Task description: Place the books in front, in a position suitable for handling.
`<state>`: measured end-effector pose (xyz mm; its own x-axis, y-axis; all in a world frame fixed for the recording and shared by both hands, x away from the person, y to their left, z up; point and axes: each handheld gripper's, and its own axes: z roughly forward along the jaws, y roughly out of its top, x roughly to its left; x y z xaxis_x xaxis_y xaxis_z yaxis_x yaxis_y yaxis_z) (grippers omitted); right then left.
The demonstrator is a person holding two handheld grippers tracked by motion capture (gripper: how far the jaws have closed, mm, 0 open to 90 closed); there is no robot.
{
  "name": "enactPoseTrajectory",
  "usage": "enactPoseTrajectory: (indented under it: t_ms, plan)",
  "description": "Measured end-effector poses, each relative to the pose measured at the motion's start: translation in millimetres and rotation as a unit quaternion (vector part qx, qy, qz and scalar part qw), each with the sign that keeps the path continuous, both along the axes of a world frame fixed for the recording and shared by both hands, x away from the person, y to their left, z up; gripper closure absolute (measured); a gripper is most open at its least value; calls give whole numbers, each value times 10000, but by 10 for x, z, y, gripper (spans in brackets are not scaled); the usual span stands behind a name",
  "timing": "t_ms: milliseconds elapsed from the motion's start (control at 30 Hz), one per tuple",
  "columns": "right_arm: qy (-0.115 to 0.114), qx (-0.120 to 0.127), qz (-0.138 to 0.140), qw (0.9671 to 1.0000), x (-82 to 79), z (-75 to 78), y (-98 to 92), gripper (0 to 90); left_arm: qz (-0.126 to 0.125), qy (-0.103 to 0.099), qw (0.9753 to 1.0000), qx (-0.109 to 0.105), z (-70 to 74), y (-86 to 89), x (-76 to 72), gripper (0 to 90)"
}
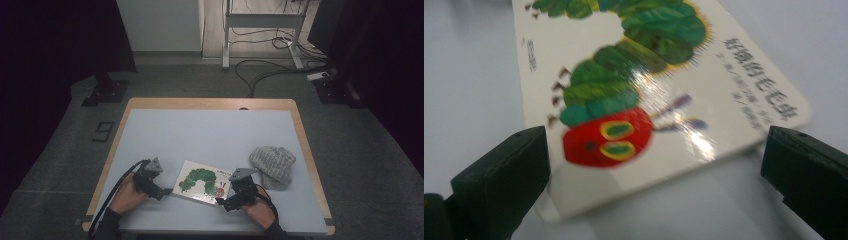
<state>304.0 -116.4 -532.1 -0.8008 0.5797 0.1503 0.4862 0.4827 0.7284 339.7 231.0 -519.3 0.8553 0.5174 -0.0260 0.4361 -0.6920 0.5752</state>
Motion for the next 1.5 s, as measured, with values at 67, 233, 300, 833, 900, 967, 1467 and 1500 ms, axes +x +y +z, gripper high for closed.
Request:
enactPoseTrajectory:
  t_ms: [67,233,300,833,900,967,1467,1500]
  plan:
    - [-28,-57,-69,10000,25,1,-6,0,-2,-29,10000,-7,-2,-22,-37,0]
    - [105,143,-73,9998,130,16,-20,0,-17,-77,9998,-164,-26,-37,-148,0]
    - [42,77,-86,9999,177,23,22,0,-104,-72,9998,-177,-28,-45,-188,0]
    - [-159,30,296,9994,624,0,413,0,-248,-190,9982,-504,-81,-57,-449,0]
    - [-171,28,368,9992,684,-1,491,0,-226,-193,9982,-525,-83,-65,-485,0]
    - [-171,42,417,9990,725,-2,556,0,-198,-197,9982,-537,-86,-76,-514,0]
    - [-296,-221,401,9985,712,63,602,21,-121,-201,9982,-551,-89,-73,-535,0]
    - [-296,-221,401,9985,712,63,602,21,-120,-202,9982,-550,-89,-72,-535,0]
